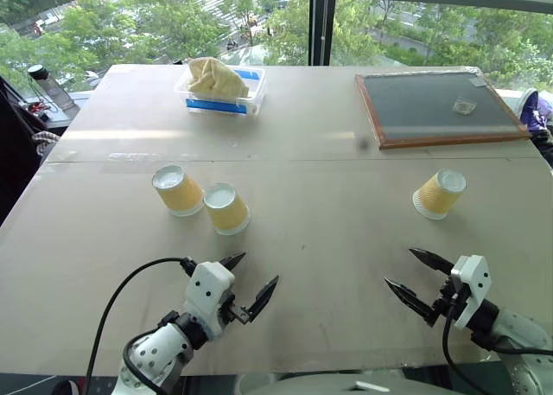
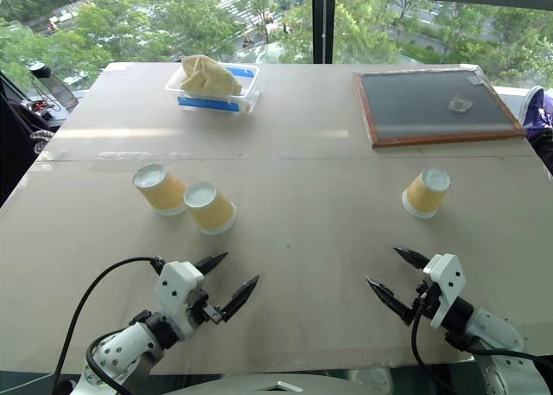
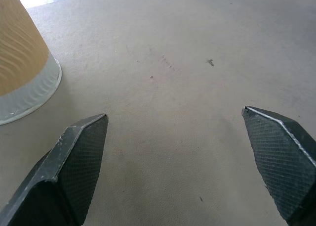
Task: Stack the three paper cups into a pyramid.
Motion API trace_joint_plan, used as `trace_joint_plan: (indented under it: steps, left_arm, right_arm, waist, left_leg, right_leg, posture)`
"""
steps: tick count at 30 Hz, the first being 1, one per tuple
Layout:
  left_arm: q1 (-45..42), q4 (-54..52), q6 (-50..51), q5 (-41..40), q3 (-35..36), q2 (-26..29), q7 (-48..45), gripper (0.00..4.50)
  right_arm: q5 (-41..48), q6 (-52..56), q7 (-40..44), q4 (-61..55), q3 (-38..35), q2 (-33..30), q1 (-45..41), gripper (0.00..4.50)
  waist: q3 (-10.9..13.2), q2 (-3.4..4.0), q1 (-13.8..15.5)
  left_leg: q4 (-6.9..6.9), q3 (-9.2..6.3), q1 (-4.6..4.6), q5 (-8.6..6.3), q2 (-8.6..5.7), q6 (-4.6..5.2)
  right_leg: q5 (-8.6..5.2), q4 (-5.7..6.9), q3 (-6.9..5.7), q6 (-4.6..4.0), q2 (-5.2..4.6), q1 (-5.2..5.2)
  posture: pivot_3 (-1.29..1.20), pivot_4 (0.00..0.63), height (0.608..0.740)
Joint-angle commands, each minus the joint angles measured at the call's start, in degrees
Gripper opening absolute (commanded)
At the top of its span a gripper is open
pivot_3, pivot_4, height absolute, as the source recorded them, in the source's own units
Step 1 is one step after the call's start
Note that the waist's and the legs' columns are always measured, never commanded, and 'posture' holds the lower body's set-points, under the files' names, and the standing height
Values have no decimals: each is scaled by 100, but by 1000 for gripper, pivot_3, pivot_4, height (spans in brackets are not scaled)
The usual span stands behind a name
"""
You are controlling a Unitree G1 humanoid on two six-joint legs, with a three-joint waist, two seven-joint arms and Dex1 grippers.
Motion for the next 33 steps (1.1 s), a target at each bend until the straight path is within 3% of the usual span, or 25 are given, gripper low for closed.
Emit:
trace_joint_plan:
  steps: [1, 33]
  left_arm:
    - [2, -48, -80, -57, 48, 26, -26, 4450]
    - [353, -146, -600, 74, 318, -152, 254, 4450]
  right_arm:
    - [3, -216, 8, -164, -149, 33, 76, 4463]
    - [-177, -838, 453, 195, 58, 4, 1, 4463]
  waist:
    - [0, 0, 0]
    - [-2, 0, 3]
  left_leg:
    - [0, 0, 0, 0, 0, 0]
    - [3, 1, 4, 0, 0, 0]
  right_leg:
    - [0, 0, 0, 0, 0, 0]
    - [4, 2, 0, -6, 0, 4]
  posture:
    - [0, 150, 740]
    - [0, 150, 740]
